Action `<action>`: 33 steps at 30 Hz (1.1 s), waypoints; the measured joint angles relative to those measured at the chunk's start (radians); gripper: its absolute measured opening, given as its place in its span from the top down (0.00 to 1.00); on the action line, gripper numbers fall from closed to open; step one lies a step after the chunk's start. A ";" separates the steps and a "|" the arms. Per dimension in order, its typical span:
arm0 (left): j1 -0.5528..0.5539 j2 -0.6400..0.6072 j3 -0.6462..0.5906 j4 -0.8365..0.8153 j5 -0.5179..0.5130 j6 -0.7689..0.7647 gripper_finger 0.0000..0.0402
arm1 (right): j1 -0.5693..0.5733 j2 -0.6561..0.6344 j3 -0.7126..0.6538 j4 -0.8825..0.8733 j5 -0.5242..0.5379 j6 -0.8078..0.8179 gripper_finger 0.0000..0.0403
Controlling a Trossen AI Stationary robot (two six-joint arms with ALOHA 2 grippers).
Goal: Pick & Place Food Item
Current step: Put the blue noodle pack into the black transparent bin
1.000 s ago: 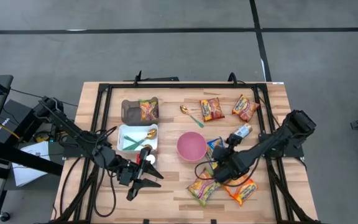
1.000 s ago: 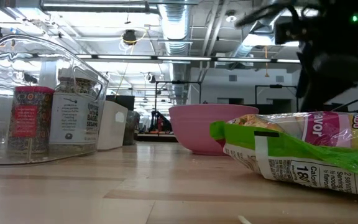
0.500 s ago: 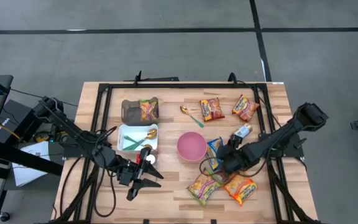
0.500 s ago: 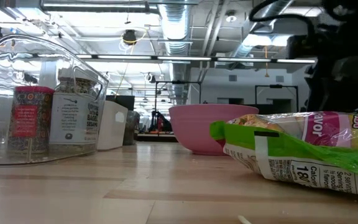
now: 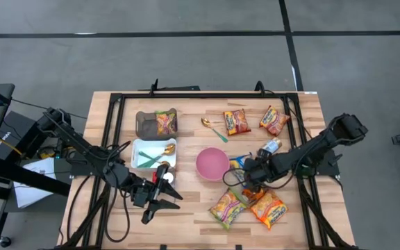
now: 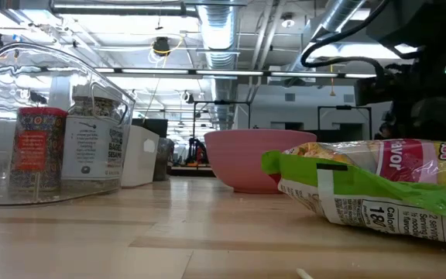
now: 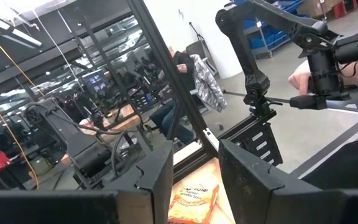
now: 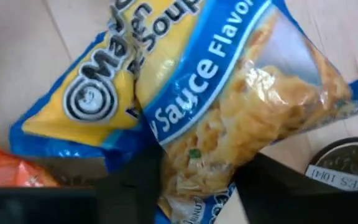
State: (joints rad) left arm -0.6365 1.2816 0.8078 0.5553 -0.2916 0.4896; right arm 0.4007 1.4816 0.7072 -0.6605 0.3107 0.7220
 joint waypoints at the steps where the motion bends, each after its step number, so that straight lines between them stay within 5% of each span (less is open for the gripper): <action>1: 0.000 0.000 0.000 0.000 0.000 0.000 0.70 | 0.000 -0.003 0.001 -0.004 -0.006 0.000 0.65; 6: 0.000 0.000 0.000 -0.001 0.000 0.000 0.70 | 0.005 -0.047 0.001 -0.021 -0.016 0.006 0.93; 8: 0.000 0.000 0.000 -0.001 0.000 0.000 0.70 | 0.005 -0.081 0.001 -0.036 -0.009 0.020 0.97; 17: 0.000 0.000 0.000 -0.002 -0.001 0.000 0.70 | 0.114 -0.251 0.001 -0.107 0.128 0.107 0.98; 23: 0.030 0.020 -0.013 0.000 -0.148 0.000 0.70 | 0.191 -0.349 0.002 -0.037 0.261 0.082 0.97; 28: 0.129 0.125 -0.009 0.005 -0.210 0.001 0.70 | 0.206 -0.379 0.002 0.074 0.302 0.004 0.98; 33: 0.236 0.283 0.085 0.011 -0.140 0.002 0.70 | 0.171 -0.362 0.003 0.124 0.304 -0.047 0.98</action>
State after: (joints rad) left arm -0.4007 1.5645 0.8929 0.5658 -0.4320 0.4911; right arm 0.5714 1.1195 0.7097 -0.5367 0.6143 0.6749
